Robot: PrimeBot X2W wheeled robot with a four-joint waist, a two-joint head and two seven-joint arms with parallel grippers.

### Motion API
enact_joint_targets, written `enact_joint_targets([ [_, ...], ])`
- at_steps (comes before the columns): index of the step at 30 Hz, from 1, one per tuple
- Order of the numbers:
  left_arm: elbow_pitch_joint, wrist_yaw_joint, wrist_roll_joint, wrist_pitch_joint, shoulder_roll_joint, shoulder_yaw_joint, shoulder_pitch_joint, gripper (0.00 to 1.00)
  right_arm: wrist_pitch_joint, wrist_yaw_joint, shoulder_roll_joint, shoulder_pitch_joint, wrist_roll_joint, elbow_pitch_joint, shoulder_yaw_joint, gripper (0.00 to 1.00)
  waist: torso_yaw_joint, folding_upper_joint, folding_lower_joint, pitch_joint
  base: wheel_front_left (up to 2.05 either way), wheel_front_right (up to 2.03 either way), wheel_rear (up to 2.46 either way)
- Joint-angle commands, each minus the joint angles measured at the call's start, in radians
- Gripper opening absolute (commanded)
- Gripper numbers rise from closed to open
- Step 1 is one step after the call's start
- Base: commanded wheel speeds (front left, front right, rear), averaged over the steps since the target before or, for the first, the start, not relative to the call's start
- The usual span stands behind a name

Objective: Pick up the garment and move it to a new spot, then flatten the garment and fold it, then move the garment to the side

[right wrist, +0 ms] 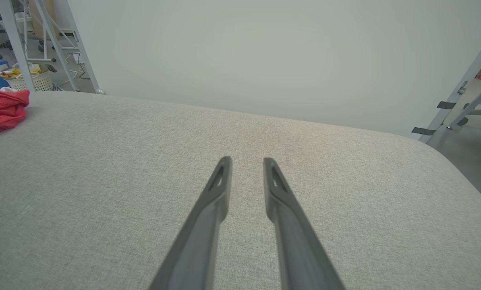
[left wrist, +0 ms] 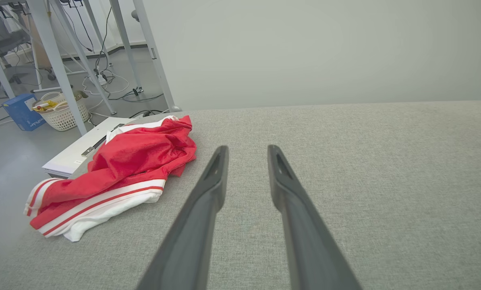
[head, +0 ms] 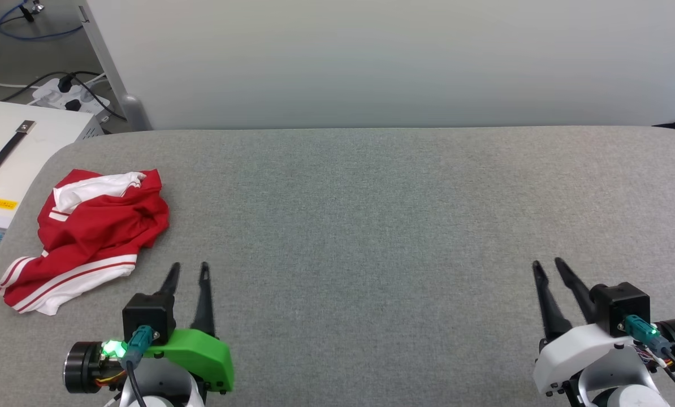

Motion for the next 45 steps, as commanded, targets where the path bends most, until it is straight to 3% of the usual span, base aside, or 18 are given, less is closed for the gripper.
enact_joint_targets([
  [1,0.0,0.002,0.0,-0.002,0.0,-0.001,-0.001,1.0,-0.002,0.0,0.0,0.0,0.001,0.0,-0.002,1.0,0.0,0.0,0.0,0.0,0.0,0.0,0.0],
  [21,-0.007,0.027,-0.009,-0.044,-0.001,-0.021,-0.011,1.0,-0.043,0.0,0.0,0.004,0.031,-0.031,-0.016,1.0,0.001,0.0,0.0,0.006,0.0,0.0,0.0],
  [45,0.004,0.021,-0.055,-0.093,-0.002,-0.036,-0.01,1.0,-0.092,0.0,0.0,0.028,0.084,-0.053,-0.022,1.0,0.006,0.0,0.0,0.004,0.0,0.0,0.0],
])
